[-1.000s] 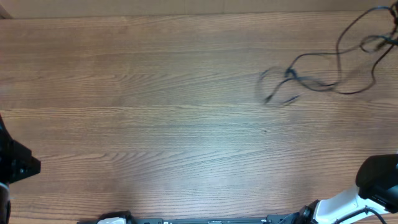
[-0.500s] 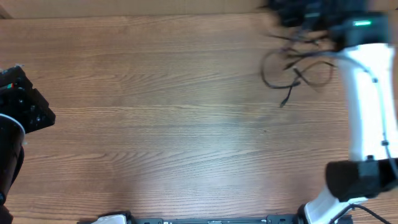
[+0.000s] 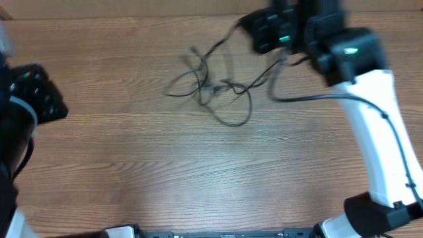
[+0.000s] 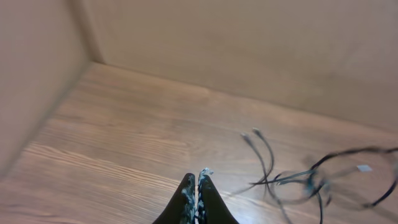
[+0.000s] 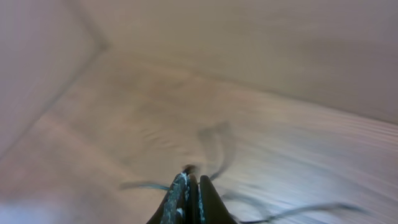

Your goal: Untangle cables

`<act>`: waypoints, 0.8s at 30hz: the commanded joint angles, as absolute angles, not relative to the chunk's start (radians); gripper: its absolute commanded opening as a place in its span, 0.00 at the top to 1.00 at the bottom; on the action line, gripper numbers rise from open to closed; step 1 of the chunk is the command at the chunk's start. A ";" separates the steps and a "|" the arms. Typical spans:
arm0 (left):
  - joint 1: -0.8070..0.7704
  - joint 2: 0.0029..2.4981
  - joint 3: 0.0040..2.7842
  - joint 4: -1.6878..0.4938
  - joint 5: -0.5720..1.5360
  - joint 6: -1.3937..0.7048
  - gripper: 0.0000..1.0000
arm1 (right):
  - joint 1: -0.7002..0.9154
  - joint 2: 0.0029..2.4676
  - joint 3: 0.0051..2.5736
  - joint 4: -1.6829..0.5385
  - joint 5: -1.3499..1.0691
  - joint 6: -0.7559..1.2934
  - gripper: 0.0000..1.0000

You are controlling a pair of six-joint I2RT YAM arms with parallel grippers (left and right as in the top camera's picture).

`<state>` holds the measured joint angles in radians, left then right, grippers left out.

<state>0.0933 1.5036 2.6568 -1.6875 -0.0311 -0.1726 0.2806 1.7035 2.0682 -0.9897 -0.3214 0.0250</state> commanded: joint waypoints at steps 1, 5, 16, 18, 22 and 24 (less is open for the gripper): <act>0.098 1.552 2.654 -1.687 0.102 -0.135 0.96 | 0.205 1.662 2.084 -0.996 -0.343 0.010 0.96; 0.098 1.600 2.654 -1.689 0.178 -0.107 0.96 | 0.181 1.663 2.083 -1.001 -0.421 0.010 0.96; 0.098 1.607 2.654 -1.679 0.237 -0.089 0.96 | 0.354 1.663 2.083 -0.997 -0.470 0.003 0.96; 0.098 1.607 2.654 -1.678 0.237 -0.088 0.96 | 0.422 1.663 2.083 -0.994 -0.487 0.002 0.96; 0.098 1.607 2.654 -1.678 0.237 -0.087 0.96 | 0.538 1.663 2.083 -0.982 -0.493 0.003 0.96; 0.098 1.607 2.654 -1.678 0.237 -0.084 0.96 | 0.608 1.665 2.082 -0.990 -0.514 0.004 0.96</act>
<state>0.0933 1.6196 2.6530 -1.6802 0.2176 -0.1032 0.5365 1.6859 2.0682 -0.9913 -0.4671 0.0113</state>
